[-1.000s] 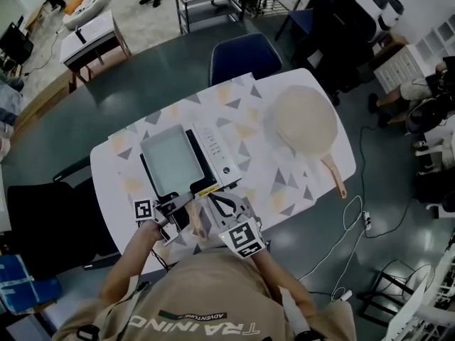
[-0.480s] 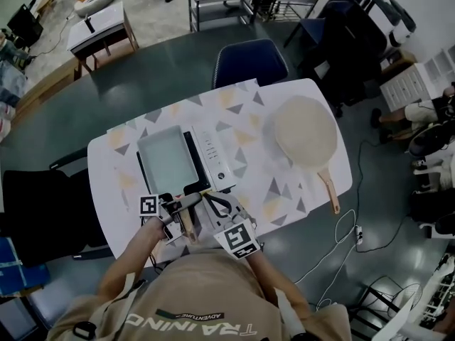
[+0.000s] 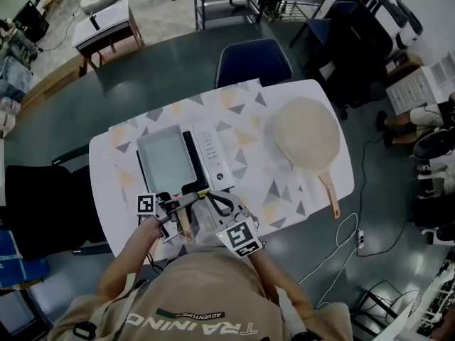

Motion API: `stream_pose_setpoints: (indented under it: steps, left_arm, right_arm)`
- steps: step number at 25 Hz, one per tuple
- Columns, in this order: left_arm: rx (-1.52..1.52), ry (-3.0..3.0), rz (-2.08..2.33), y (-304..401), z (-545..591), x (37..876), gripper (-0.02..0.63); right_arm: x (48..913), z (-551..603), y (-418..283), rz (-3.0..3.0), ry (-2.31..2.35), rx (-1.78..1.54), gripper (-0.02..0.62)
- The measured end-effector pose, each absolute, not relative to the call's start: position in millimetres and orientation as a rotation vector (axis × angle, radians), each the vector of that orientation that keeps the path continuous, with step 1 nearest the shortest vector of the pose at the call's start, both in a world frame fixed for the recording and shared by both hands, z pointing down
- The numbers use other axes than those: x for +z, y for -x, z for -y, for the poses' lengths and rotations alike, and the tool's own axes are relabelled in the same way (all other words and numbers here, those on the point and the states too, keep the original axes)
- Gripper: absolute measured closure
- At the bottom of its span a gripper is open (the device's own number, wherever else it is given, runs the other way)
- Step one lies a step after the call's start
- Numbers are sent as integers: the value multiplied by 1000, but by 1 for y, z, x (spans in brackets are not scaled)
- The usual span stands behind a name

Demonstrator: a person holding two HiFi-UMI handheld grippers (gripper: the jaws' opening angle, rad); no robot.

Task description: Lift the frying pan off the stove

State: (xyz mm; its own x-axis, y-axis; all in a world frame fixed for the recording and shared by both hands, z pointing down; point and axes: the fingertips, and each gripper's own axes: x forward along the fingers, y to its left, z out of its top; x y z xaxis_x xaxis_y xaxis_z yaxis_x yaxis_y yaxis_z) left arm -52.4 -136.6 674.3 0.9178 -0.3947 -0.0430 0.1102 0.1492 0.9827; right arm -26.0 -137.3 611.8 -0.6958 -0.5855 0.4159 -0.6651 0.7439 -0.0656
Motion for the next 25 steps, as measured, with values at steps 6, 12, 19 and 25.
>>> stream_pose_setpoints:
  steps: [6,12,19,25]
  left_arm:
    - [-324,-1424,259,50,135,676,562]
    - [-305,-1439,269,48,135,674,565]
    - [-284,-1452,280,48,132,674,564]
    - [-272,-1447,268,49,128,666,557]
  right_arm:
    - [612,135,26,2587,-936,302,592]
    - [614,130,19,2581,-931,315,592]
    - [614,130,16,2587,-929,323,592]
    - [613,129,20,2602,-911,319,592]
